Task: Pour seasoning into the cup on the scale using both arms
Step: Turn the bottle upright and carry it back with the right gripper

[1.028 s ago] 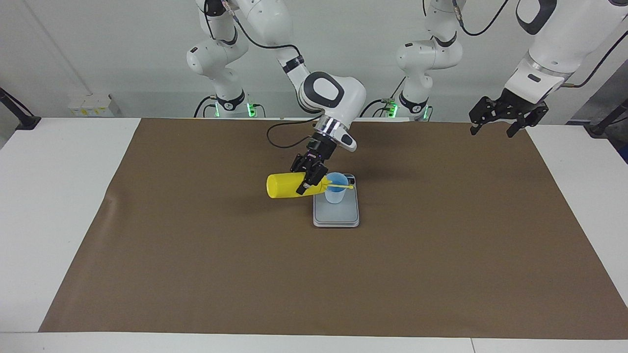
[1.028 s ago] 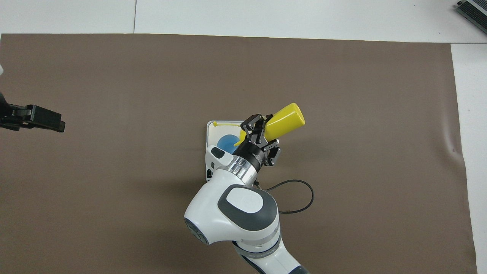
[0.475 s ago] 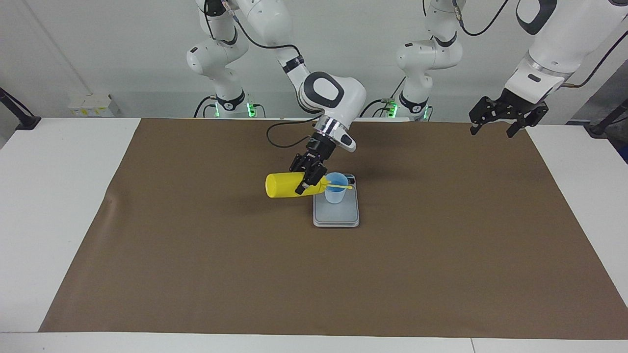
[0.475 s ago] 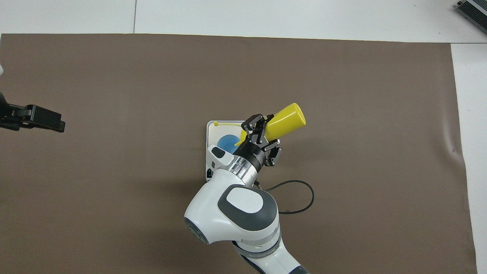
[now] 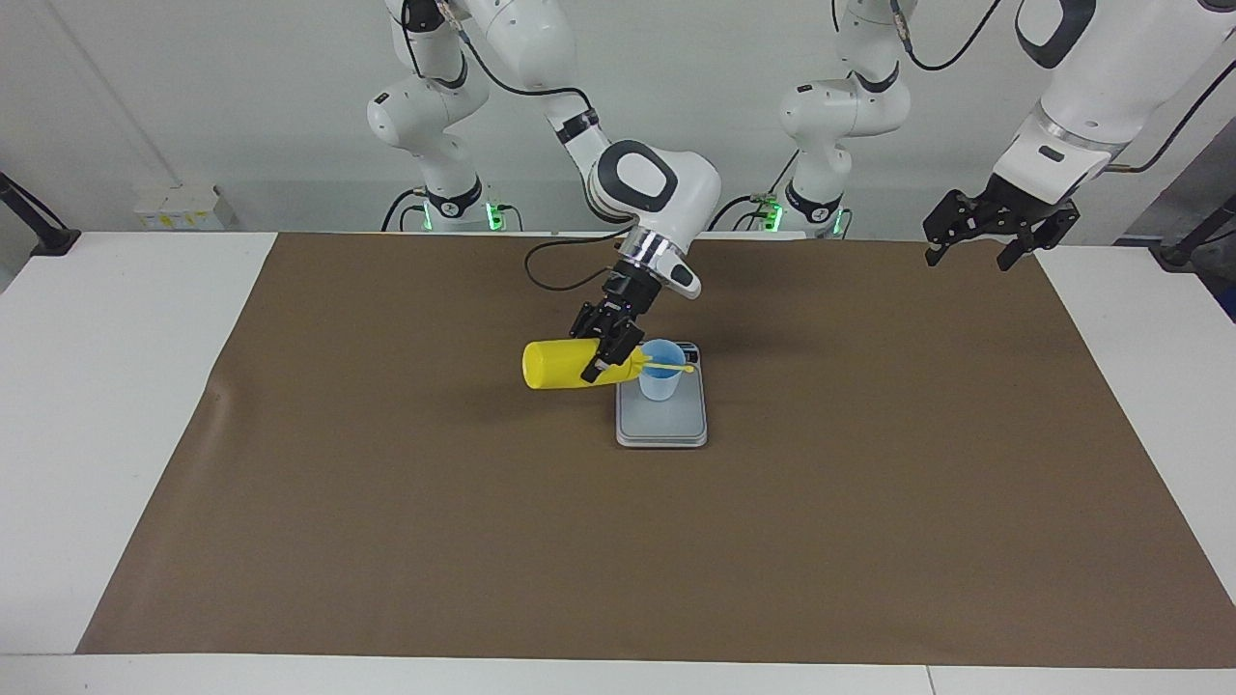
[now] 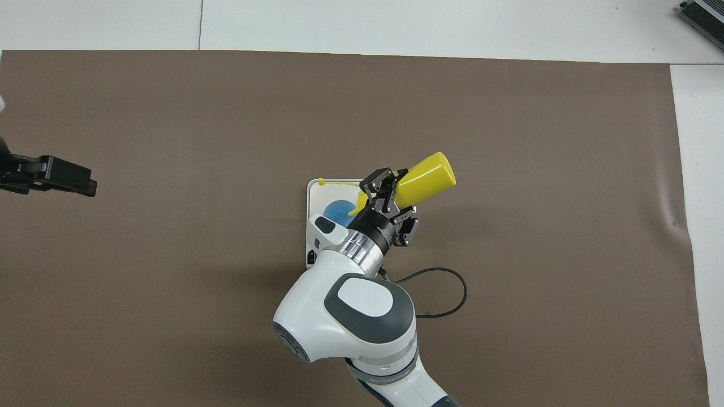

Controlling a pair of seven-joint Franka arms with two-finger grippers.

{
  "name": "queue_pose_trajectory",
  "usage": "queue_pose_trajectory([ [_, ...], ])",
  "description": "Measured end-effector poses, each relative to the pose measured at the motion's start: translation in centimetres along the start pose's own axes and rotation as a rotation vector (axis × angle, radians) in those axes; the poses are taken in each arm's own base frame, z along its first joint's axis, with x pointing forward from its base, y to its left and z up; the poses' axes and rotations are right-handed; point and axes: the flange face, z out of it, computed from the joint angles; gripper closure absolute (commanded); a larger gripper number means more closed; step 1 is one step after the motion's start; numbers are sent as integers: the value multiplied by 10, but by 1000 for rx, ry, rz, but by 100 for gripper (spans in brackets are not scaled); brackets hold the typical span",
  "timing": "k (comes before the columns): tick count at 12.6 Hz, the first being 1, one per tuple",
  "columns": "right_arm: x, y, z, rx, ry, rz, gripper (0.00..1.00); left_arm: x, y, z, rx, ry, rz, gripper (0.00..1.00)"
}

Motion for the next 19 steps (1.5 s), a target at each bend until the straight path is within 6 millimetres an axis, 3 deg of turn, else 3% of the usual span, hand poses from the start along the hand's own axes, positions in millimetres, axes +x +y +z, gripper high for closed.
queue_pose_trajectory([
  [7,-69,29,5,185,167,265,100,0,0,0,0,0,0,0],
  [12,-142,45,28,391,348,446,100,0,0,0,0,0,0,0],
  [15,-202,48,65,495,525,497,100,0,0,0,0,0,0,0],
  [19,-278,25,139,619,809,617,100,0,0,0,0,0,0,0],
])
